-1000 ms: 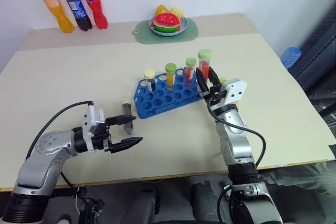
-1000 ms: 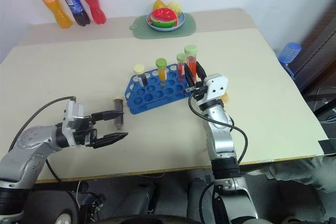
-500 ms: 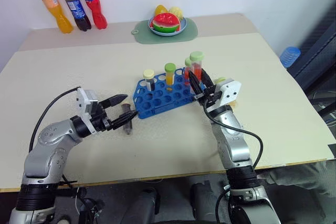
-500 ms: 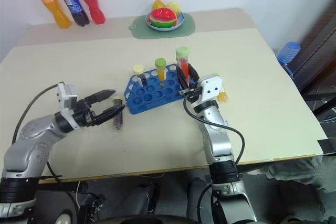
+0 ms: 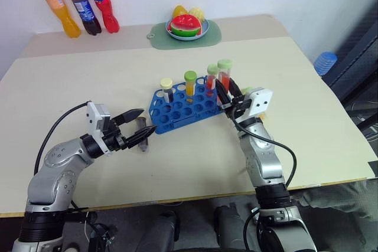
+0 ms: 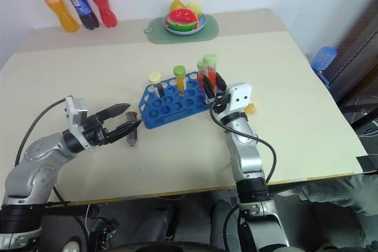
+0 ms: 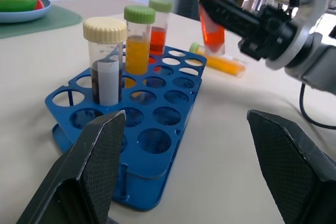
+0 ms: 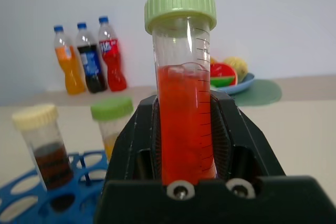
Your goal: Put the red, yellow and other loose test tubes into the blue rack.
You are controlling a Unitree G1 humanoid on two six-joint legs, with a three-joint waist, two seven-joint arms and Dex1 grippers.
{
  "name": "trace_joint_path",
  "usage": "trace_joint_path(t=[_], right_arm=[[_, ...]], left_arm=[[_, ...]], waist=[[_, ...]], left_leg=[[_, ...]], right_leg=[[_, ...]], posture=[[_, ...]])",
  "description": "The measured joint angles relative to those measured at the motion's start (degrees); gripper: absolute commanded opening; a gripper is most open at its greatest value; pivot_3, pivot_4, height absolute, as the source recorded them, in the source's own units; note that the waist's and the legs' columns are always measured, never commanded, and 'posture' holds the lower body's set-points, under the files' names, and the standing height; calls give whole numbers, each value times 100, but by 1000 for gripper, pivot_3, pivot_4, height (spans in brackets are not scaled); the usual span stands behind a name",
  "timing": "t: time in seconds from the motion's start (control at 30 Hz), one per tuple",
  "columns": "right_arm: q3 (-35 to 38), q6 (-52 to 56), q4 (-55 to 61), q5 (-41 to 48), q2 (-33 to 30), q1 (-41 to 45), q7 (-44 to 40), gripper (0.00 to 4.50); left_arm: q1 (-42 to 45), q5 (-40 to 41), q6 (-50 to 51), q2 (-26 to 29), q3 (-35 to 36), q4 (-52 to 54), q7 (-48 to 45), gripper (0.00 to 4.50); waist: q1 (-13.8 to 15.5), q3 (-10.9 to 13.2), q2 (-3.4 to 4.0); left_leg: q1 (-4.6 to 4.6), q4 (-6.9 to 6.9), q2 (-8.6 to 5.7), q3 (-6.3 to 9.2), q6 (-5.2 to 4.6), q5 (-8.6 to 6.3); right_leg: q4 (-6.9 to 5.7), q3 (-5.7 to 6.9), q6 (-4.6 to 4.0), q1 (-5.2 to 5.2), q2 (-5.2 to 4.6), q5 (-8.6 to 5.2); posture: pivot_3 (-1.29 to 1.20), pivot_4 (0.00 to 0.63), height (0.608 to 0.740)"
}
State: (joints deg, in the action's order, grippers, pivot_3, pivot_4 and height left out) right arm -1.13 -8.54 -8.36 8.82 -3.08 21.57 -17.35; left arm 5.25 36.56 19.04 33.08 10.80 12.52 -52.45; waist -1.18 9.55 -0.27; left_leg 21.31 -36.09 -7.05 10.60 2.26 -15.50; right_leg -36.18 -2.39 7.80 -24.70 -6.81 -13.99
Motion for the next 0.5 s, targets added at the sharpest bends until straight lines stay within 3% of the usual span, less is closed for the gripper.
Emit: trace_joint_path(t=[0.17, 0.5], right_arm=[[-60, -174, -834, -373, -108, 562, 112, 786], [-9, -508, -1198, -355, -108, 678, 59, 786]], left_arm=[[-121, -209, -237, 24, -71, 24, -136, 3832], [-360, -341, -482, 119, -78, 140, -347, 3832]], waist=[[-1, -1, -2], [3, -3, -4]], left_leg=[[-3, 0, 3, -10, 0, 0], [-4, -2, 3, -11, 0, 0]], right_leg=[[0, -5, -4, 0, 2, 3], [1, -8, -4, 1, 2, 4]], posture=[[0, 150, 740], [0, 150, 740]])
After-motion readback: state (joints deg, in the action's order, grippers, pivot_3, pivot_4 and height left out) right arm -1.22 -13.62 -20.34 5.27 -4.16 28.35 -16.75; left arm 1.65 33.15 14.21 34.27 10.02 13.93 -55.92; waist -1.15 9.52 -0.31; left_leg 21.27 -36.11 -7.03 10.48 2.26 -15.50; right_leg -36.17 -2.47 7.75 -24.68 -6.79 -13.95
